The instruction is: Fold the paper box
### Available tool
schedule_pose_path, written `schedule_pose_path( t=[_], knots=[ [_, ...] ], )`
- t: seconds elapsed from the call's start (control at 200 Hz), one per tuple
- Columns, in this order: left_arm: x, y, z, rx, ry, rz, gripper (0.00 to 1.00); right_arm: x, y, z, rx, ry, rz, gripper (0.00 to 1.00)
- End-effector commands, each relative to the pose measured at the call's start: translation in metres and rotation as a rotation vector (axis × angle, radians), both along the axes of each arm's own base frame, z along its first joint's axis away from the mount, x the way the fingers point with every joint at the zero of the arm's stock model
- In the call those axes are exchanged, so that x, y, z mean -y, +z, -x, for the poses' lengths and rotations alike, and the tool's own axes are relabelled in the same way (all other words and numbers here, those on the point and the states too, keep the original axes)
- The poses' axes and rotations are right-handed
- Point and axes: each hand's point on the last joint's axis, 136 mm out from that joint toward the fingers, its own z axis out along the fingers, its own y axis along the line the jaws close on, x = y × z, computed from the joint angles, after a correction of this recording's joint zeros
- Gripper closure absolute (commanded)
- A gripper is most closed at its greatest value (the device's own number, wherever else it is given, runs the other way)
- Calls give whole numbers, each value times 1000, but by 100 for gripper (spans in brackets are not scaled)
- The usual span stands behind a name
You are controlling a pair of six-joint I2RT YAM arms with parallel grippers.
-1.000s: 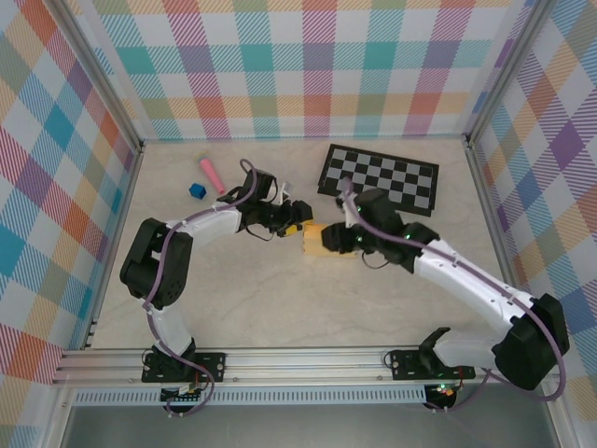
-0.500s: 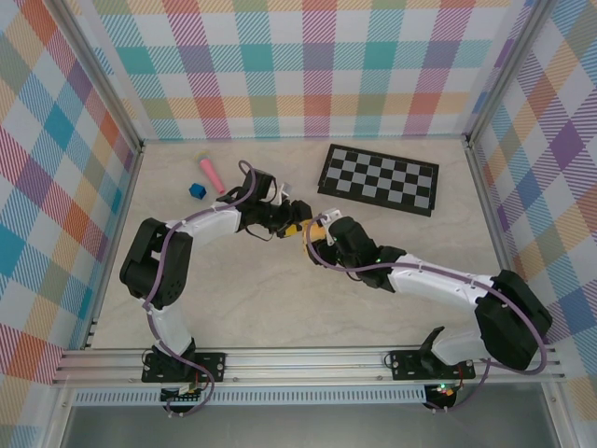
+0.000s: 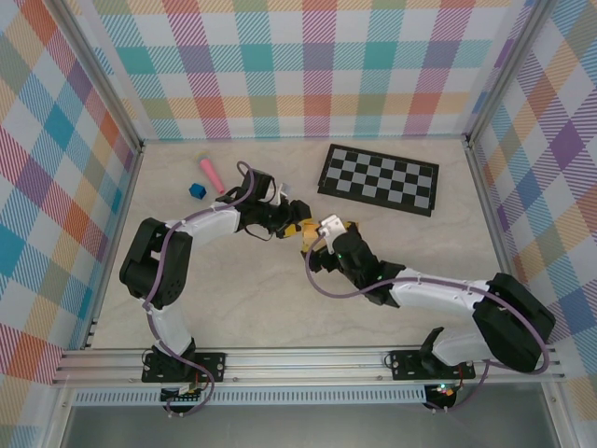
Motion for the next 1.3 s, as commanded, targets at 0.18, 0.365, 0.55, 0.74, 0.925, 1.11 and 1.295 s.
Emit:
schedule_pose_path(
  t=[0.18,0.365,0.55,0.74,0.925,1.11,1.295],
  knots=[
    [-18,-46,7,-124,54,-94,40,-12,32,-1,180,-34,-36,0],
    [-18,-50,8,-139,56,-89,40,-24,31,-7,223,-17,43,0],
    [-18,-52,10,-150,60,-85,40,-29,29,-26,239,-103,73,0],
    [-17,-53,11,-158,63,-77,41,-28,32,-33,217,-149,59,0],
    [-16,-52,9,-158,60,-71,41,-53,20,16,16,203,-36,0],
    [-15,-51,9,-158,51,-66,41,-61,8,71,-169,663,-35,5],
    [-16,-51,8,-163,56,-74,41,-43,18,12,15,419,-33,20]
  ],
)
